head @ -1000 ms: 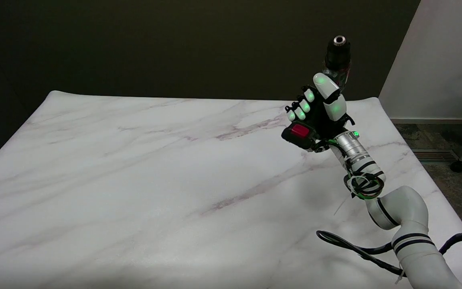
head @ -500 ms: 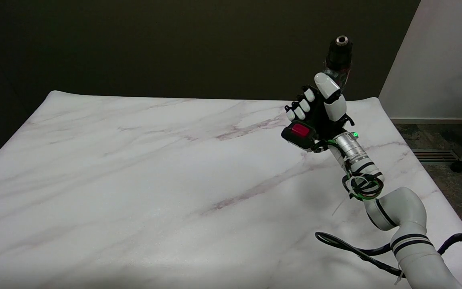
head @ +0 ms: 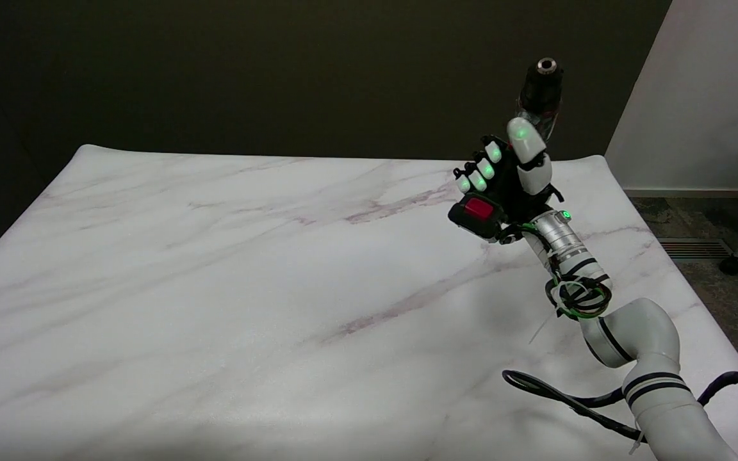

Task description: Turn on the power screwdriver.

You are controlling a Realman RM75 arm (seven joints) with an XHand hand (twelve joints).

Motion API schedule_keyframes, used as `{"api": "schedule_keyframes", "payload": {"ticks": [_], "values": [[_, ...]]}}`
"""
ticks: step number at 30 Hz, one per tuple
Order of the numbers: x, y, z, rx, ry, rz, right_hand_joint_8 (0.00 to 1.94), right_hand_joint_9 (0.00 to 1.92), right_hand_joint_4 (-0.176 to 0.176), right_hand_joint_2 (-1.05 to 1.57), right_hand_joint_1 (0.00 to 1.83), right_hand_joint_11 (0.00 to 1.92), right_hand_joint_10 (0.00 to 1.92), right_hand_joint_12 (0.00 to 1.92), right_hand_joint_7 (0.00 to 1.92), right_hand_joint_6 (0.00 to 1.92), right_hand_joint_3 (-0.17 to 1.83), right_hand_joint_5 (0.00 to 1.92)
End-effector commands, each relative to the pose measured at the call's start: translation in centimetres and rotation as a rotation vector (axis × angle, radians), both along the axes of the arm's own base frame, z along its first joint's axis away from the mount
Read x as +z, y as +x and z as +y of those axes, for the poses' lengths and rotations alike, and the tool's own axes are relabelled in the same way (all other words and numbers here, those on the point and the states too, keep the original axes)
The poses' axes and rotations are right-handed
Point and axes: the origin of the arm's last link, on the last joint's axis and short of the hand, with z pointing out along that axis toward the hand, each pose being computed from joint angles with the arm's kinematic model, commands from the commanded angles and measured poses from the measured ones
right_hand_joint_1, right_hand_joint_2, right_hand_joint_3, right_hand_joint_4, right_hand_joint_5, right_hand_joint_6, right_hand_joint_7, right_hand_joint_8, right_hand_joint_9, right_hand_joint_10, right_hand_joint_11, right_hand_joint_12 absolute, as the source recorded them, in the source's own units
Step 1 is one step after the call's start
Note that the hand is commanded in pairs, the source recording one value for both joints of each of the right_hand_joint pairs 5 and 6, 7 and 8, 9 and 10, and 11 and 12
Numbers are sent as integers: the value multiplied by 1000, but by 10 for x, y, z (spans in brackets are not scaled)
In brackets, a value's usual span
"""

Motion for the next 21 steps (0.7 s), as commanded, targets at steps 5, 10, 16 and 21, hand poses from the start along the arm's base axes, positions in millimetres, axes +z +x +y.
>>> {"api": "schedule_keyframes", "payload": {"ticks": [5,10,16,21], "values": [[1,1,-1,-6,-4,28,1920,1920,32,1175,985,1920,1920,1920,1920,1920,912,1920],[1,0,-2,-1,-4,-10,1920,1920,90,1525,872,1920,1920,1920,1920,1920,1447,1920],[0,0,-2,-1,-5,-13,1920,1920,66,1571,975,1920,1920,1920,1920,1920,1597,1920],[1,-1,-2,-3,-3,-9,1920,1920,59,1571,979,1920,1920,1920,1920,1920,1638,1920]]}}
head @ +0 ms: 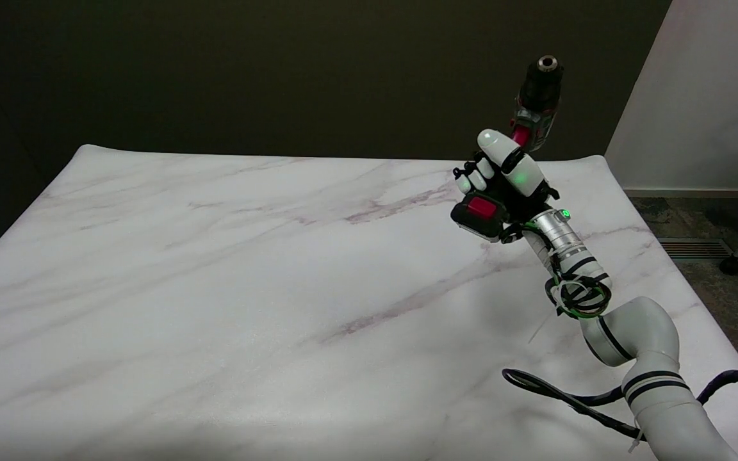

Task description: Turn on the power screwdriver.

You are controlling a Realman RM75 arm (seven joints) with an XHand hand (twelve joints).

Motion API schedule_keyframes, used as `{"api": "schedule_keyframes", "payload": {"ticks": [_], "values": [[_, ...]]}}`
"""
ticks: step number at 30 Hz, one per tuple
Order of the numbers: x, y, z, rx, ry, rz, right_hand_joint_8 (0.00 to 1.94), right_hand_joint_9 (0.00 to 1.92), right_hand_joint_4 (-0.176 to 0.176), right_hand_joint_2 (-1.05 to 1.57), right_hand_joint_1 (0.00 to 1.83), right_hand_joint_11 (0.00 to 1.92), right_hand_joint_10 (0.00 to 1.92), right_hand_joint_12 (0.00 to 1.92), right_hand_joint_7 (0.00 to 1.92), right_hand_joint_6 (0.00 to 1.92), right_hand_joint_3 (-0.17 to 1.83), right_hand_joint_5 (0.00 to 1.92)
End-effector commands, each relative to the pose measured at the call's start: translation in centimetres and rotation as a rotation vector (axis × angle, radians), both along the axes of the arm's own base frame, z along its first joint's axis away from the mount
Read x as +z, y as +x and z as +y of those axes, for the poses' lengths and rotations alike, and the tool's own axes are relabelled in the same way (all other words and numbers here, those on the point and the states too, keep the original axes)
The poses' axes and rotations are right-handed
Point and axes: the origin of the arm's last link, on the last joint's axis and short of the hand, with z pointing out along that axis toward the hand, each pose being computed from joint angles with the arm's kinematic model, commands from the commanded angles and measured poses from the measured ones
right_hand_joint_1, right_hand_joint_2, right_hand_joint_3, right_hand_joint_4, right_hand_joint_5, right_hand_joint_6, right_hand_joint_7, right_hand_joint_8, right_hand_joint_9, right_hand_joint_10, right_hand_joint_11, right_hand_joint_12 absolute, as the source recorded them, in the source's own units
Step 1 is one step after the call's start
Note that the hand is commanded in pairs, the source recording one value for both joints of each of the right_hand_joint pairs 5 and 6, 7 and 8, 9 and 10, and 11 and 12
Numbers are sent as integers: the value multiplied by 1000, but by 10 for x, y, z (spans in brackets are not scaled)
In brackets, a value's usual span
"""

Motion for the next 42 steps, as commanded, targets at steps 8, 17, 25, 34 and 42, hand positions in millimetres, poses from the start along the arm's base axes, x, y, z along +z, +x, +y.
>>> {"api": "schedule_keyframes", "payload": {"ticks": [8,17,25,34,42], "values": [[1,-1,-1,3,11,-4,1920,1920,162,478,928,1920,1920,1920,1920,1920,855,1920],[0,-1,-1,-1,13,15,1920,1920,176,194,946,1920,1920,1920,1920,1920,478,1920],[-1,-1,-1,4,14,1,1920,1920,176,1193,934,1920,1920,1920,1920,1920,1050,1920],[-3,-1,-3,9,21,-26,1920,1920,176,1571,881,1920,1920,1920,1920,1920,1645,1920],[-4,-1,-4,10,20,-28,1920,1920,176,1571,902,1920,1920,1920,1920,1920,1644,1920]]}}
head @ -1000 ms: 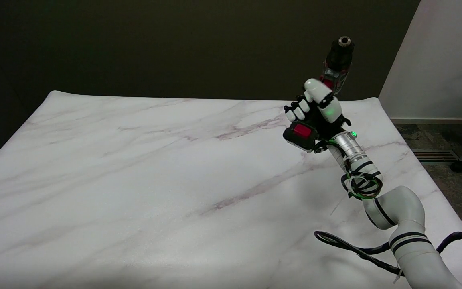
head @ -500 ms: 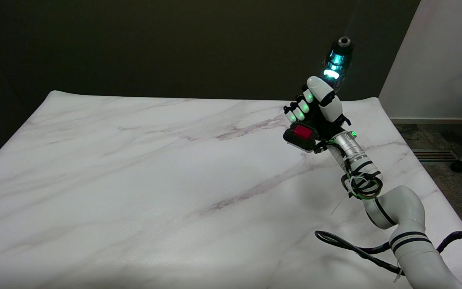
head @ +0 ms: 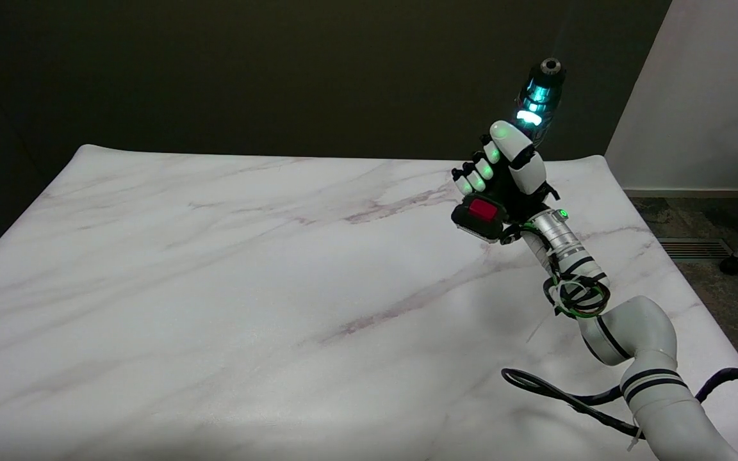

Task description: Turn on the power screwdriver.

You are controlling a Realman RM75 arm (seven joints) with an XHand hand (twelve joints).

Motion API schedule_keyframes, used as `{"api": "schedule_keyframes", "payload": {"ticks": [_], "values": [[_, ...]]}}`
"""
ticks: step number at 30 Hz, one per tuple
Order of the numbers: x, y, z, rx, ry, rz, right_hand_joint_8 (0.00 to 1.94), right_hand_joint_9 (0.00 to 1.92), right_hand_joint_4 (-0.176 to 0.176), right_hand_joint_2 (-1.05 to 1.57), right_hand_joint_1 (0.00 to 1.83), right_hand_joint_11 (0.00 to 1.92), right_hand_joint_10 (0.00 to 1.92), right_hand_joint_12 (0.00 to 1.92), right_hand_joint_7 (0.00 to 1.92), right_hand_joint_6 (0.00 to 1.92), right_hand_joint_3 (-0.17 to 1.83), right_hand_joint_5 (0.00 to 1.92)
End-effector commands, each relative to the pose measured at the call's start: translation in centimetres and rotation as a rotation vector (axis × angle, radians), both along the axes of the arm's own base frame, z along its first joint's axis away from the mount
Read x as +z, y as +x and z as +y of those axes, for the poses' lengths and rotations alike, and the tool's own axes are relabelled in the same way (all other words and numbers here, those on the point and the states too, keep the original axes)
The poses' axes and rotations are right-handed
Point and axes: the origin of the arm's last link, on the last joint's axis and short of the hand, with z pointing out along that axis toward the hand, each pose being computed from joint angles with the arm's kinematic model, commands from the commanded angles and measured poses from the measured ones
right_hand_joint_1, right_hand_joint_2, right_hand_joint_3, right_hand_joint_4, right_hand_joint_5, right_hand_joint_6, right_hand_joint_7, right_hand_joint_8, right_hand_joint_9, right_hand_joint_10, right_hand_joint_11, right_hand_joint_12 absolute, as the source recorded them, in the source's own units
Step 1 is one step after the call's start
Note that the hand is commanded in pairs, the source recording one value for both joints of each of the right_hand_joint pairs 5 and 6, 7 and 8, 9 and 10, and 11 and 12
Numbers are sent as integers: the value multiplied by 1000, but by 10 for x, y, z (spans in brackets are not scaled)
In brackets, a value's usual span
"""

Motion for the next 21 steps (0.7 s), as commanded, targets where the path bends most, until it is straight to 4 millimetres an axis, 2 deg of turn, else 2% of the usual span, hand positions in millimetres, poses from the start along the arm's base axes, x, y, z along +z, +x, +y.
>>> {"api": "schedule_keyframes", "payload": {"ticks": [1,3,5,21], "values": [[-2,0,-2,5,3,-16,1920,1920,176,1571,924,1920,1920,1920,1920,1920,1638,1920],[-2,0,-2,5,3,-16,1920,1920,168,1571,944,1920,1920,1920,1920,1920,1633,1920],[-2,1,-2,6,3,-16,1920,1920,176,1571,929,1920,1920,1920,1920,1920,1630,1920],[-2,0,-2,3,3,-16,1920,1920,176,1571,956,1920,1920,1920,1920,1920,1671,1920]]}}
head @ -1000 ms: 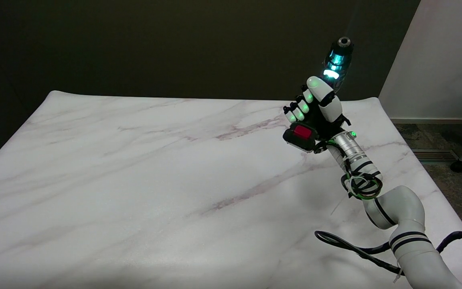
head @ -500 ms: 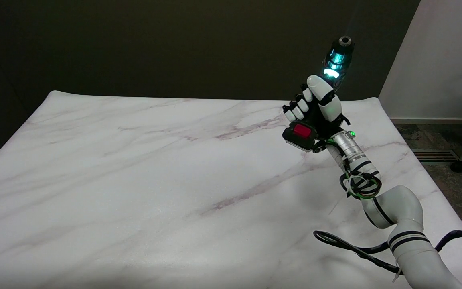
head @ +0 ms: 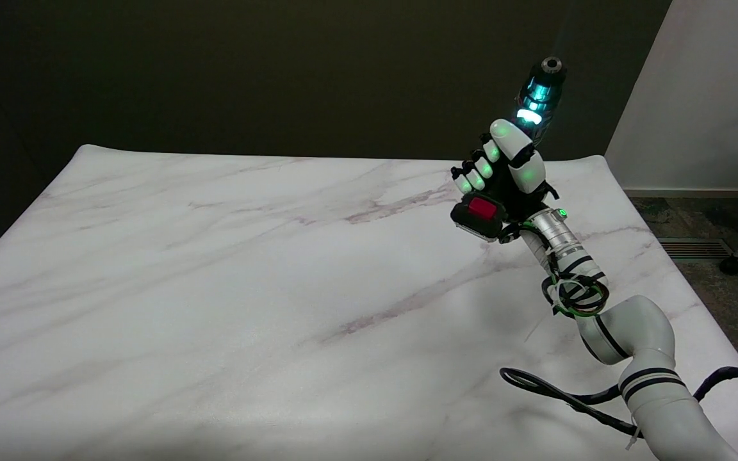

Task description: Turn on the power screwdriver.

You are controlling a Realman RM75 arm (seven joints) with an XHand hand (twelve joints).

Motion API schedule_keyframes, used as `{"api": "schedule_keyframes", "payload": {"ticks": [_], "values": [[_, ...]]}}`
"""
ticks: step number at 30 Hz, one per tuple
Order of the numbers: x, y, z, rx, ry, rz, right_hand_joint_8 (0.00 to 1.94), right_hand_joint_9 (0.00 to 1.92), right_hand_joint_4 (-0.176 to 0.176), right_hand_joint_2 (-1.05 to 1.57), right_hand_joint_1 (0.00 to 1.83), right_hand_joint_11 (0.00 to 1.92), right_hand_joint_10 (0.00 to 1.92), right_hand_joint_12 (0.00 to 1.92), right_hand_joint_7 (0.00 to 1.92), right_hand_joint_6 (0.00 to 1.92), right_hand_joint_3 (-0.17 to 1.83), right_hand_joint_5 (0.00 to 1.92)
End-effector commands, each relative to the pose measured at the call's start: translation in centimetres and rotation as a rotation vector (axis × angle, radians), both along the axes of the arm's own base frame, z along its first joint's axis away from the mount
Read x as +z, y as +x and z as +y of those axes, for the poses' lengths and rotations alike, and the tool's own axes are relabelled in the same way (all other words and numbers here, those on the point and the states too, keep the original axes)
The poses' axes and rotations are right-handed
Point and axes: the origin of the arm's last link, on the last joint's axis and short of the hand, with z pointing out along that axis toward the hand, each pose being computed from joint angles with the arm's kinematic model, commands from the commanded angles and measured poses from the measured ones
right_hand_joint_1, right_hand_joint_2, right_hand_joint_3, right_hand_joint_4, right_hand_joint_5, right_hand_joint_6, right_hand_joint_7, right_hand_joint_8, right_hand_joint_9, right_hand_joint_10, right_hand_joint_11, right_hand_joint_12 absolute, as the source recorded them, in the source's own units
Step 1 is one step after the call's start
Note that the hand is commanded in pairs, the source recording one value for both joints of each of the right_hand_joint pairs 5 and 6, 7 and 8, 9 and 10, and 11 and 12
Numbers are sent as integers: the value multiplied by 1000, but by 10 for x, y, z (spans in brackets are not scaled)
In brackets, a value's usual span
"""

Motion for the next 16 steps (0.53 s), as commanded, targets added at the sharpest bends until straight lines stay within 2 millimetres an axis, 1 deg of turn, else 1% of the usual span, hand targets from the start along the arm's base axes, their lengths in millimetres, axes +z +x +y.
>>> {"api": "schedule_keyframes", "payload": {"ticks": [1,16], "values": [[0,-1,0,-2,0,-4,1920,1920,176,1571,956,1920,1920,1920,1920,1920,1674,1920],[1,0,0,-1,2,1,1920,1920,176,1571,964,1920,1920,1920,1920,1920,1698,1920]]}}
